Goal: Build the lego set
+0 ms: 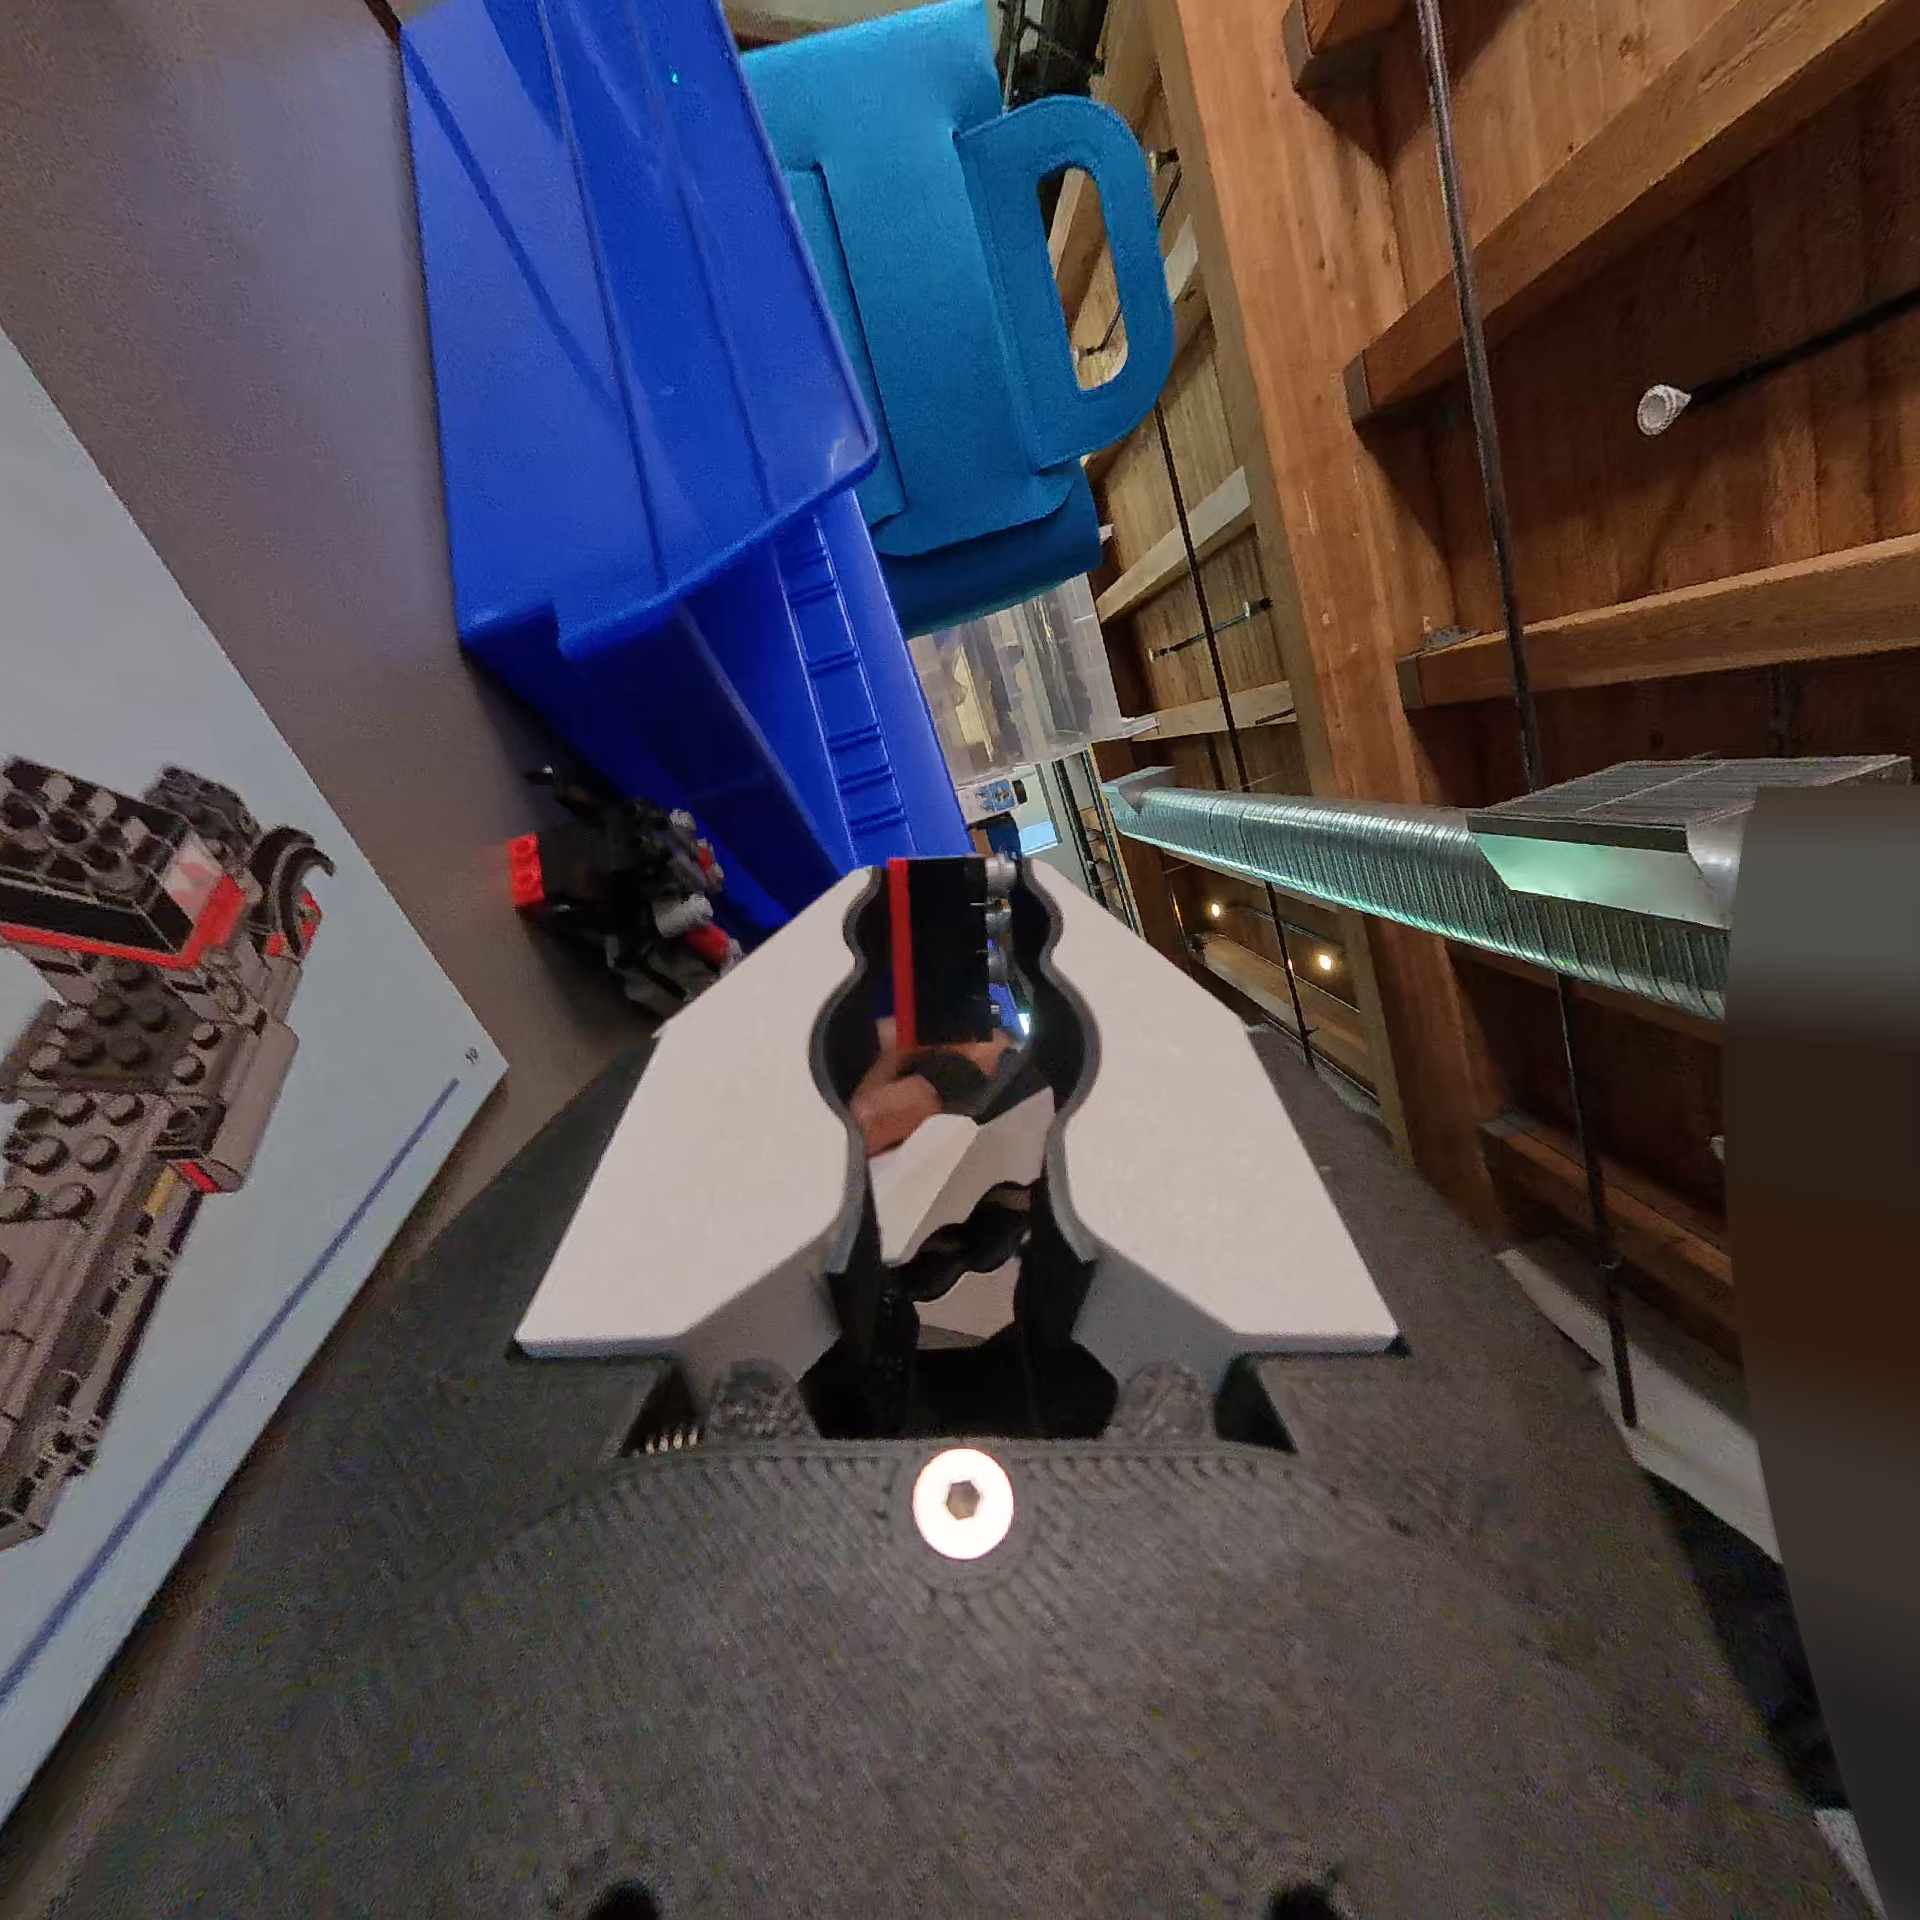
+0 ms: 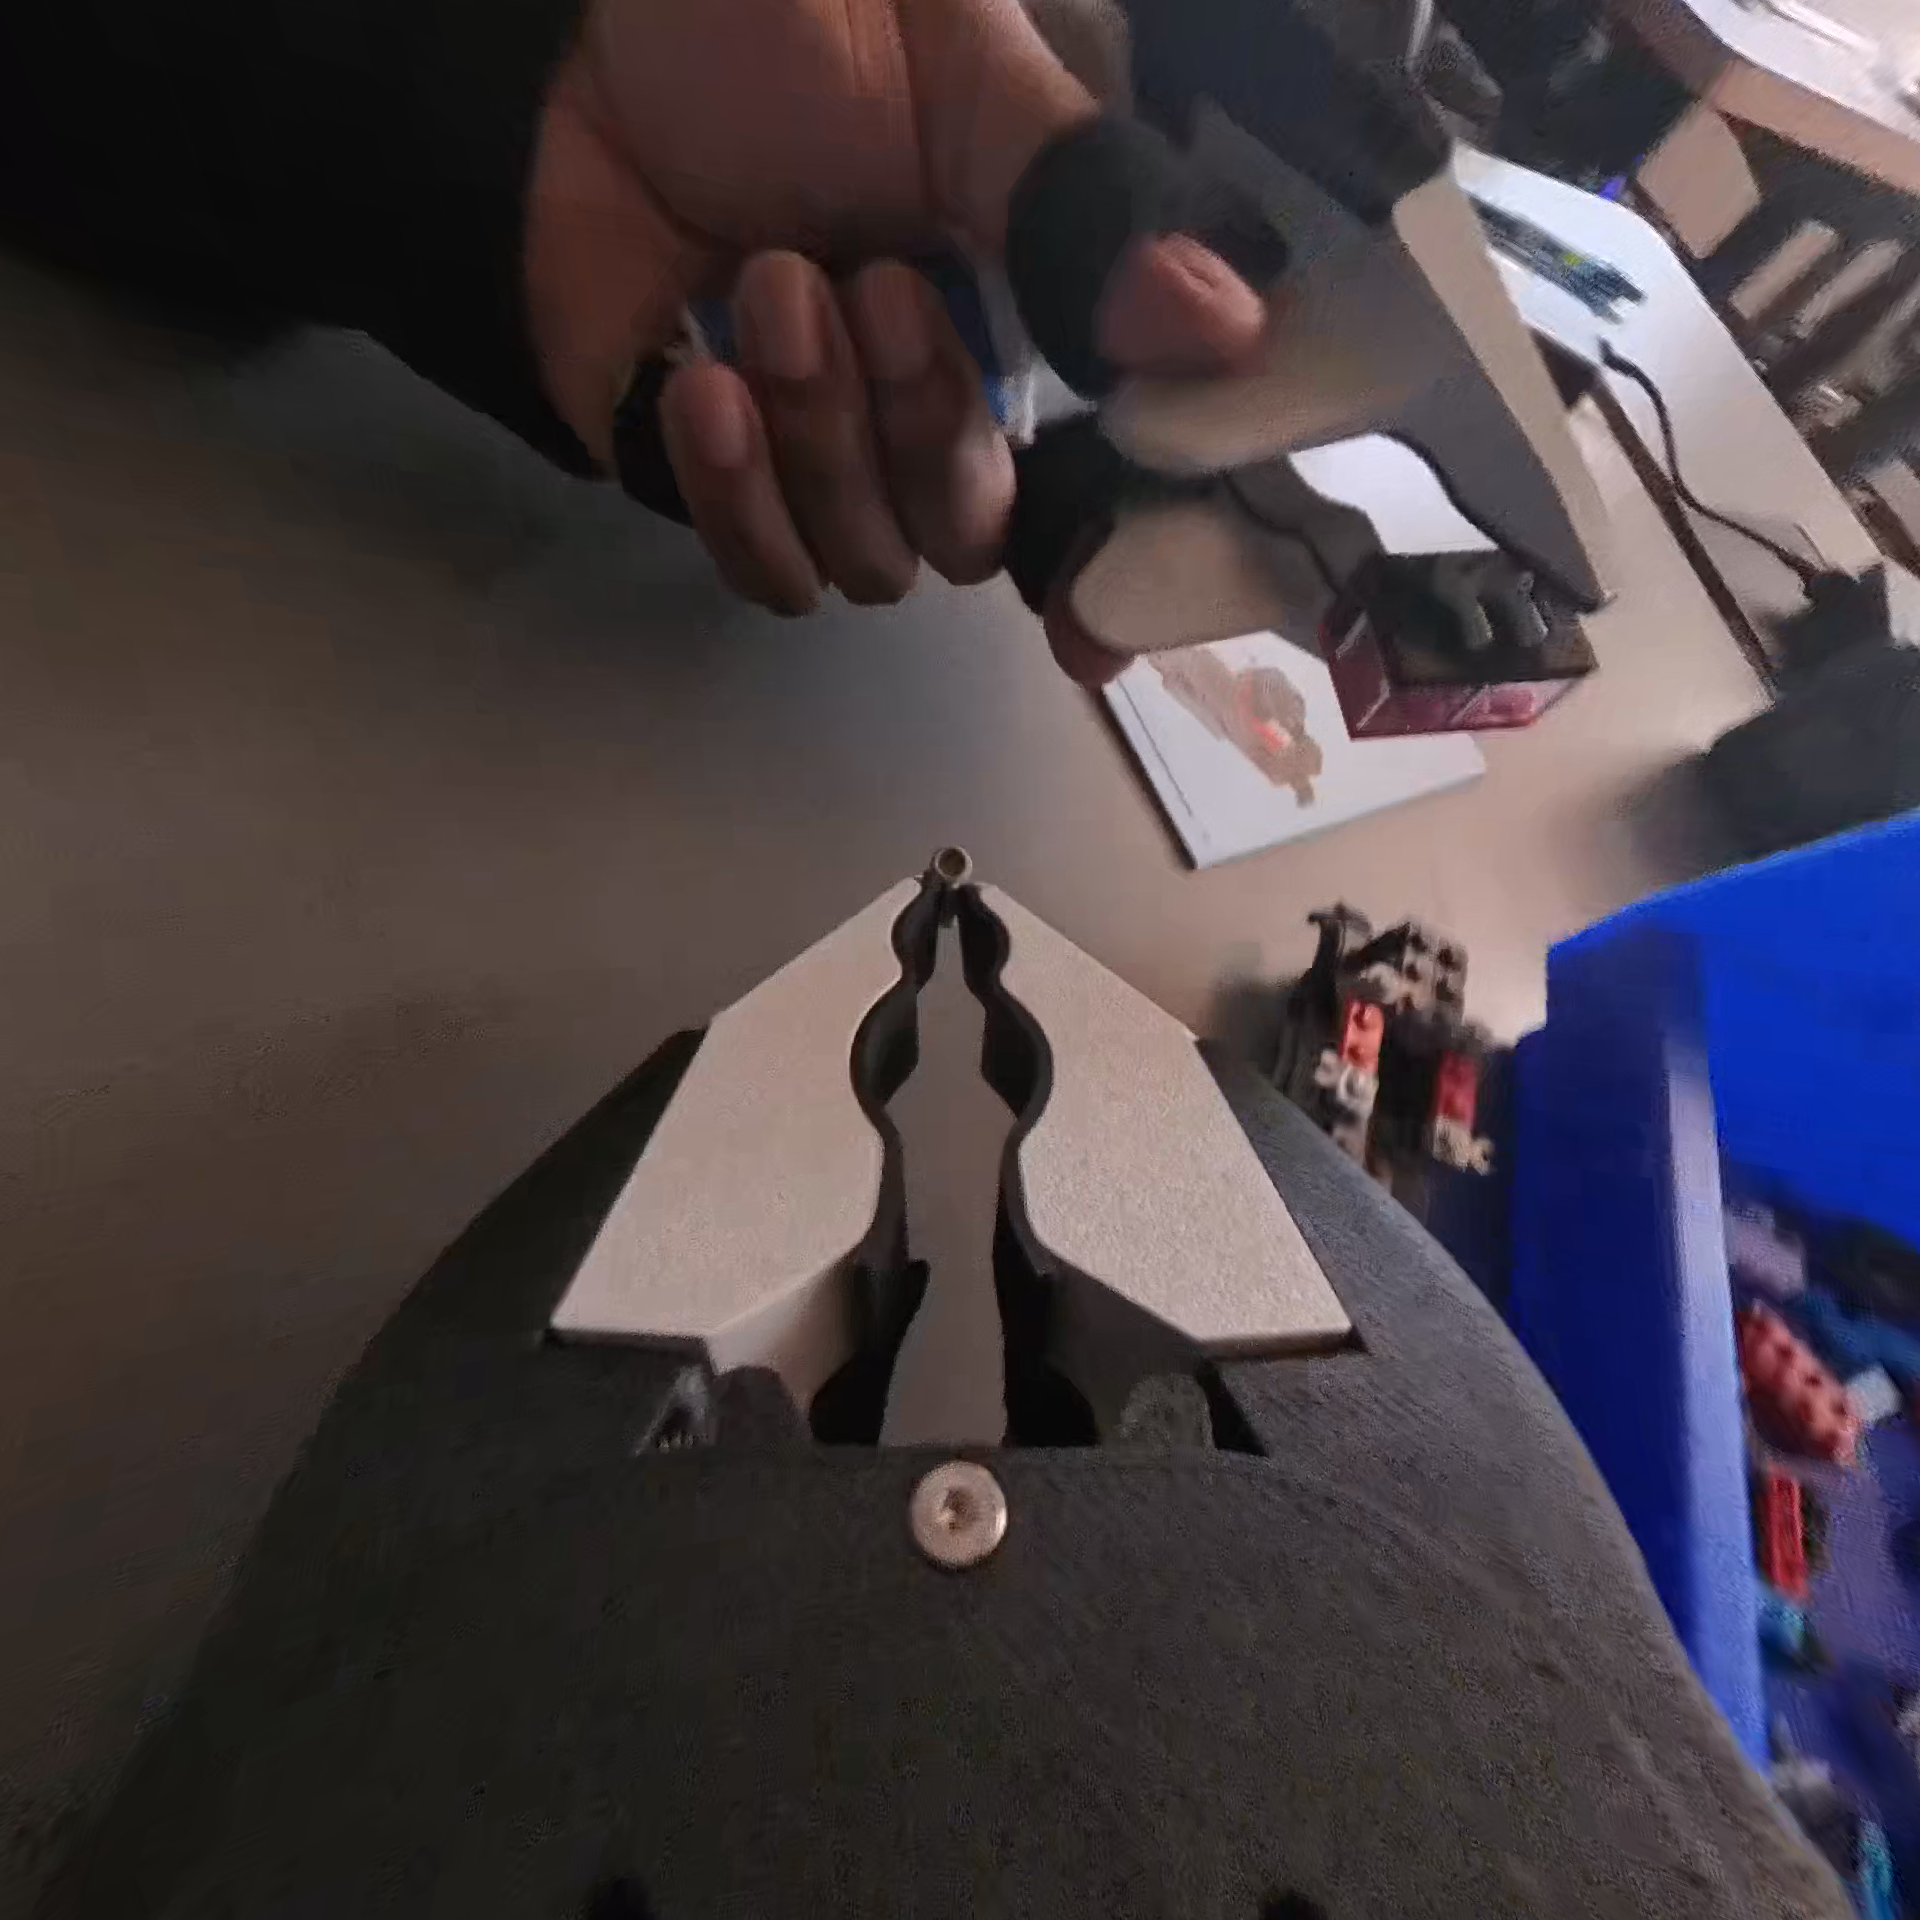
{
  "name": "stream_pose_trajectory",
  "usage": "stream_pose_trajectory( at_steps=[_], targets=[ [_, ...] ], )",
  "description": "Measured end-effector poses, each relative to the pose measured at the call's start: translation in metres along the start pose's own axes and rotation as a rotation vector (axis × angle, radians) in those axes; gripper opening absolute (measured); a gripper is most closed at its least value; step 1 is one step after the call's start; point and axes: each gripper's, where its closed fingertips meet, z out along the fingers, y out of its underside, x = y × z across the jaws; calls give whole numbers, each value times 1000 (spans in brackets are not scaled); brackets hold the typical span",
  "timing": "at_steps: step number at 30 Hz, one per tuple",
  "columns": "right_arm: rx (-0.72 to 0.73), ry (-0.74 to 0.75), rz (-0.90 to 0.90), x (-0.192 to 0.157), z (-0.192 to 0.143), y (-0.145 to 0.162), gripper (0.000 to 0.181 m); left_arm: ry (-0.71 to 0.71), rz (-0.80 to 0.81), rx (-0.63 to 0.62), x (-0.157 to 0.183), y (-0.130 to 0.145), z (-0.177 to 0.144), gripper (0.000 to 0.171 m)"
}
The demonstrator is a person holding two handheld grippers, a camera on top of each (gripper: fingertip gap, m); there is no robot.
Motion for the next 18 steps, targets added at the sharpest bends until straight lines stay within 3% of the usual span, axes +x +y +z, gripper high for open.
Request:
stream_pose_trajectory(
  at_steps=[8,18],
  targets=[
    [79,-9,3,15,1,-7,19,-8,18,10,-8,-7,-2,23],
    [-79,29,152,25,18,9,21,-18,5,18,-11,-9,-3,23]
  ],
)
